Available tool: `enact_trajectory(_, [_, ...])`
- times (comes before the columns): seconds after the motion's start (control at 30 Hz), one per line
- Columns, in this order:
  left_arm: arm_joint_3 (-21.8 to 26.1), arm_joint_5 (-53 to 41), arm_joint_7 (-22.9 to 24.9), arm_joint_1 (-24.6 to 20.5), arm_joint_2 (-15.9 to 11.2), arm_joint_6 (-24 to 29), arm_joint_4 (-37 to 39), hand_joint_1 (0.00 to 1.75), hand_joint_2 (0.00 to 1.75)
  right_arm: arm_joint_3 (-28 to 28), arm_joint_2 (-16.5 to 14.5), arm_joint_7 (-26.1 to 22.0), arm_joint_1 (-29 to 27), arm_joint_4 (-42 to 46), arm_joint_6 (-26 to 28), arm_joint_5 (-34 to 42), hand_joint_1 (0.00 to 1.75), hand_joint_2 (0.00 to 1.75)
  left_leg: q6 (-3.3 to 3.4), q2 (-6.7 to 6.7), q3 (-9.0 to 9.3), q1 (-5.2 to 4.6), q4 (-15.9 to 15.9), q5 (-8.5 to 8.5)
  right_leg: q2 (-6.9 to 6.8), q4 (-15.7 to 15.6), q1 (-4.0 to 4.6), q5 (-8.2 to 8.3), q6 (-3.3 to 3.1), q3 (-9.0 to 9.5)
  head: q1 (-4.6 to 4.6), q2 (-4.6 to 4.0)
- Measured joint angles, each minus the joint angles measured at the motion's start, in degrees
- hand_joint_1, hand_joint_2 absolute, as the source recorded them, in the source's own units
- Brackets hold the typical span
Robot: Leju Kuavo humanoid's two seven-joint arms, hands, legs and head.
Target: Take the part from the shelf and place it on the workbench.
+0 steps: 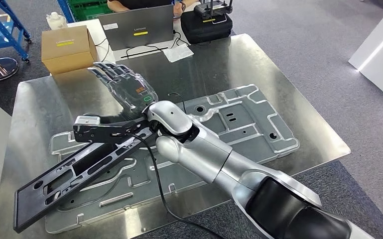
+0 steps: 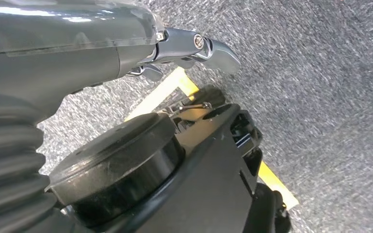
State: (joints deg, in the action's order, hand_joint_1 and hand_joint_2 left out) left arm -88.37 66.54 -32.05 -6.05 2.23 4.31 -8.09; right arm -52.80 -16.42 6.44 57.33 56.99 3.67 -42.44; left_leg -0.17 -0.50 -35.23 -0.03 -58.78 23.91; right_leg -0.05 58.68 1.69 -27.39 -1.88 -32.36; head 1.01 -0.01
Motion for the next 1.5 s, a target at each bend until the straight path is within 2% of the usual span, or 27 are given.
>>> enact_trajectory(0.83, [0.1,0.7,-0.9,0.0,0.0,-1.1,0.0,0.0,0.0,1.0,0.4,-0.5,-0.9,-1.5,0.5,-0.5,0.0,0.0,0.03,0.0,-0.01,-0.08,0.0,0.01,0.0,0.0,-0.08,0.02,0.04,0.0,0.01,0.01])
enact_trajectory(1.07, [0.1,1.2,-0.7,0.0,0.0,-1.2,0.0,0.0,0.0,1.9,1.0,-1.3,-2.7,-1.5,2.0,-0.9,0.0,0.0,0.33,0.0,-0.01,-0.38,-0.1,0.12,-0.02,-0.1,-0.32,0.02,0.2,0.0,0.01,0.01])
enact_trajectory(1.2, [0.1,1.2,-0.5,0.1,0.0,-1.2,0.0,0.0,0.0,2.5,1.5,-1.9,-4.8,-2.0,2.7,-1.6,0.0,0.0,0.91,-0.03,0.0,-0.57,0.0,-0.04,-0.04,-0.1,-0.58,0.13,0.71,0.05,0.02,0.01])
enact_trajectory(1.27, [0.1,1.3,-0.6,0.0,0.0,-1.3,0.0,0.0,0.0,2.8,1.8,-2.4,-5.7,-2.5,3.2,-1.8,0.0,0.0,1.3,0.03,0.17,-0.23,0.6,-0.63,0.02,0.5,-0.58,-0.54,1.21,-0.13,-0.02,0.01])
enact_trajectory(1.33, [0.1,1.3,-0.6,0.0,0.0,-1.3,0.0,0.0,0.0,3.1,2.2,-2.7,-6.3,-3.0,3.6,-2.0,0.0,0.0,1.55,0.13,0.16,0.15,1.2,-1.11,0.12,4.6,-0.85,-3.55,1.99,-1.81,-0.1,0.01])
enact_trajectory(1.4, [0.1,1.3,-0.6,0.0,0.0,-1.4,0.0,0.0,0.0,3.3,2.6,-2.9,-6.9,-3.8,3.8,-2.1,0.0,0.0,1.56,0.13,-0.22,0.25,1.2,-1.33,0.12,11.8,-1.55,-7.27,2.78,-4.98,-0.14,0.01])
enact_trajectory(1.43, [0.1,1.3,-0.6,0.0,0.0,-1.4,0.0,0.0,0.0,3.3,2.7,-2.9,-7.3,-4.2,3.8,-2.2,0.0,0.0,1.45,0.12,-0.45,0.33,1.1,-1.42,0.1,14.5,-1.94,-8.06,3.1,-6.13,-0.15,0.01])
enact_trajectory(1.47, [0.1,1.4,-0.6,0.0,0.0,-1.4,0.0,0.0,0.0,3.3,2.9,-3.1,-7.7,-4.6,3.8,-2.3,0.0,0.0,1.32,0.1,-0.7,0.43,1.0,-1.53,0.09,15.3,-2.28,-7.73,3.38,-6.41,-0.14,0.01])
enact_trajectory(1.5, [0.1,1.5,-0.6,0.0,0.0,-1.4,0.0,0.0,0.0,3.3,2.9,-3.2,-8.0,-4.9,3.9,-2.4,0.0,0.0,1.14,0.07,-0.96,0.57,0.8,-1.64,0.08,13.8,-2.58,-6.35,3.62,-5.57,-0.15,0.01])
